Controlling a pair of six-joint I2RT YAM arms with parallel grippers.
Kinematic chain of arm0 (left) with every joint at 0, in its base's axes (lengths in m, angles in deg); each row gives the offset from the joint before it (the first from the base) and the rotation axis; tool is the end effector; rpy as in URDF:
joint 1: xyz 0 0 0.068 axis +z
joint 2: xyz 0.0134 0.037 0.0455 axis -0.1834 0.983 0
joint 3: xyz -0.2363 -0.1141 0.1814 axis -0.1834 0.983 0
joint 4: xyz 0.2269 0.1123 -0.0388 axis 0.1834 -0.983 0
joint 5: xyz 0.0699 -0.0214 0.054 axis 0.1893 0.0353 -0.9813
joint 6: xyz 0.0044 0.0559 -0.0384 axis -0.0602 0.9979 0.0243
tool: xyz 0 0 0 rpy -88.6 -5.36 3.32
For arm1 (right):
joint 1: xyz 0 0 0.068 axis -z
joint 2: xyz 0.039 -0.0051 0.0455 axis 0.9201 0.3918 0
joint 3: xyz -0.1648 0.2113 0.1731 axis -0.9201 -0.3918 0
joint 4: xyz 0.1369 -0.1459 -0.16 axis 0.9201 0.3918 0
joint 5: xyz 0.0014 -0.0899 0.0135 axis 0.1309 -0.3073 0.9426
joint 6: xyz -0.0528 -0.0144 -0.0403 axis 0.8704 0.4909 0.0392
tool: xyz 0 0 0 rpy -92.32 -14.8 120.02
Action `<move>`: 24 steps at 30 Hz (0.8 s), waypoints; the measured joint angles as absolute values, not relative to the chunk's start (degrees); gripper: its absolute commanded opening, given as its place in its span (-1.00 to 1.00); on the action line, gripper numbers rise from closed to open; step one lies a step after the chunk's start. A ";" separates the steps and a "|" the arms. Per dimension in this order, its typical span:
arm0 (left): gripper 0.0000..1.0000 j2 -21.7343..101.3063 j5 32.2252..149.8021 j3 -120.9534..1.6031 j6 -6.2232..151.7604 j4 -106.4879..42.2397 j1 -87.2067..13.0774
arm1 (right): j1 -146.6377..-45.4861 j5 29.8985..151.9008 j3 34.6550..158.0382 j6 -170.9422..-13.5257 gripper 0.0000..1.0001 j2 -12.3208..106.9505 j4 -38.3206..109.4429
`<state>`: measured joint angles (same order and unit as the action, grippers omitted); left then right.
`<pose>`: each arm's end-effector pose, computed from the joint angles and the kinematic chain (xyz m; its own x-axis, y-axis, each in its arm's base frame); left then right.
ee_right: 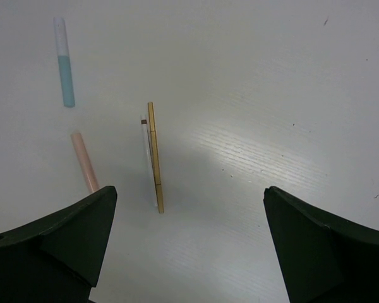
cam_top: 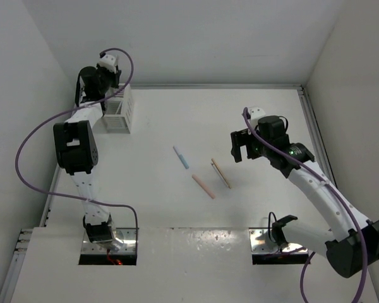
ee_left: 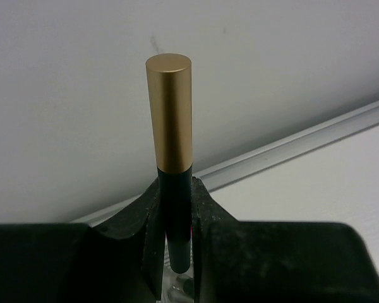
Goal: Organize the makeup
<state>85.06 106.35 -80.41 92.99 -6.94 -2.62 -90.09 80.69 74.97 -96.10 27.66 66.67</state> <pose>0.5404 0.0534 0.3219 0.0322 0.1435 -0.9891 0.2680 0.9522 0.1469 0.1996 0.0826 0.3360 -0.6338 -0.0698 -0.7703 -0.2476 0.9618 0.1165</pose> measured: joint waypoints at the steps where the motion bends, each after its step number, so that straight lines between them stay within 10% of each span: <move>1: -1.00 85.52 106.28 -81.26 93.12 -6.61 -2.64 | -90.14 80.71 74.80 -96.05 1.00 27.97 66.63; 13: -0.69 87.14 105.67 -72.26 94.92 -1.74 -2.64 | -92.15 80.32 73.90 -94.65 1.00 32.78 66.84; 20: 0.09 87.60 105.47 -72.04 94.17 -0.97 -2.60 | -92.69 80.38 73.60 -94.13 1.00 35.18 66.89; 24: 0.12 86.94 105.43 -72.02 93.52 -2.33 -2.60 | -92.91 80.49 73.51 -93.98 0.95 37.74 66.98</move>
<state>86.94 105.43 -72.02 93.52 -2.33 -2.60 -92.91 80.49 73.51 -93.98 37.74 66.98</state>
